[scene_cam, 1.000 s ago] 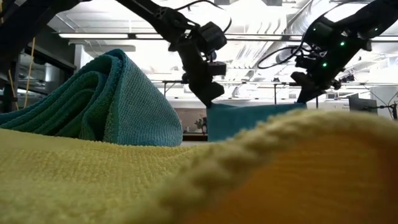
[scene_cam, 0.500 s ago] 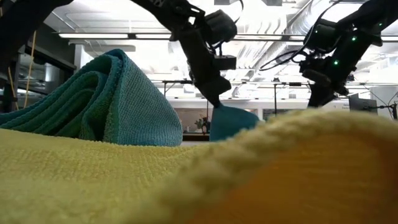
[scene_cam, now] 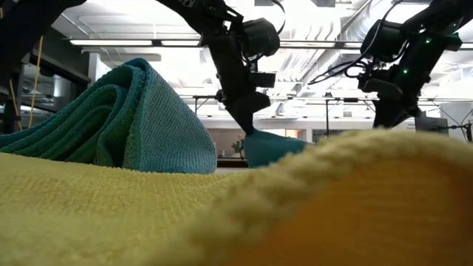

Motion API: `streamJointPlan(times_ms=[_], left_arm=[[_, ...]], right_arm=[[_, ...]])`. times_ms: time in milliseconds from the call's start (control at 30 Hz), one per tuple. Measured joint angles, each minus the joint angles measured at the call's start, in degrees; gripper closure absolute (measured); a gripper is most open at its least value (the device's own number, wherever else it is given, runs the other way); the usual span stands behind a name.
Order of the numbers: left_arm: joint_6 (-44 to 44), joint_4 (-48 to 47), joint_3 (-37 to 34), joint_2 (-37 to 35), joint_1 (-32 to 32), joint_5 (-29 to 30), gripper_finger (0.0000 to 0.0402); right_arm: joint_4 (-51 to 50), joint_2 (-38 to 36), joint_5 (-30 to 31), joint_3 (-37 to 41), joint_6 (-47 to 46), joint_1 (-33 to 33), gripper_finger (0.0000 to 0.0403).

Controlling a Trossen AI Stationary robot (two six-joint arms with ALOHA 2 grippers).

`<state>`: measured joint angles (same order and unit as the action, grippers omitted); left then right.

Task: Fold microfiber towels
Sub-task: Fold the top blue microfiber cloth

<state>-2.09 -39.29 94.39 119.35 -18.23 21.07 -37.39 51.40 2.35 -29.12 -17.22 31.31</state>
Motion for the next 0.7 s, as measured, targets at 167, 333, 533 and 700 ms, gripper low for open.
streamJointPlan(times_ms=[167,333,533,700], left_arm=[[1.24,0.04,0.0,0.0,0.06,-3.98,0.0401],[1.91,0.14,0.0,-0.02,-0.03,-3.9,0.0401],[0.79,0.69,0.0,0.0,-0.95,-2.66,0.0401],[-0.85,2.4,0.0,0.02,-1.5,-2.38,0.04]], right_arm=[[-0.7,0.0,2.6,0.0,-2.06,-0.38,0.0403],[-1.16,0.0,8.2,0.0,-2.56,-0.36,0.0403],[-1.18,0.0,9.61,0.0,-3.45,-0.35,0.0403],[-1.18,0.0,9.59,0.0,-3.39,-0.35,0.0403]])
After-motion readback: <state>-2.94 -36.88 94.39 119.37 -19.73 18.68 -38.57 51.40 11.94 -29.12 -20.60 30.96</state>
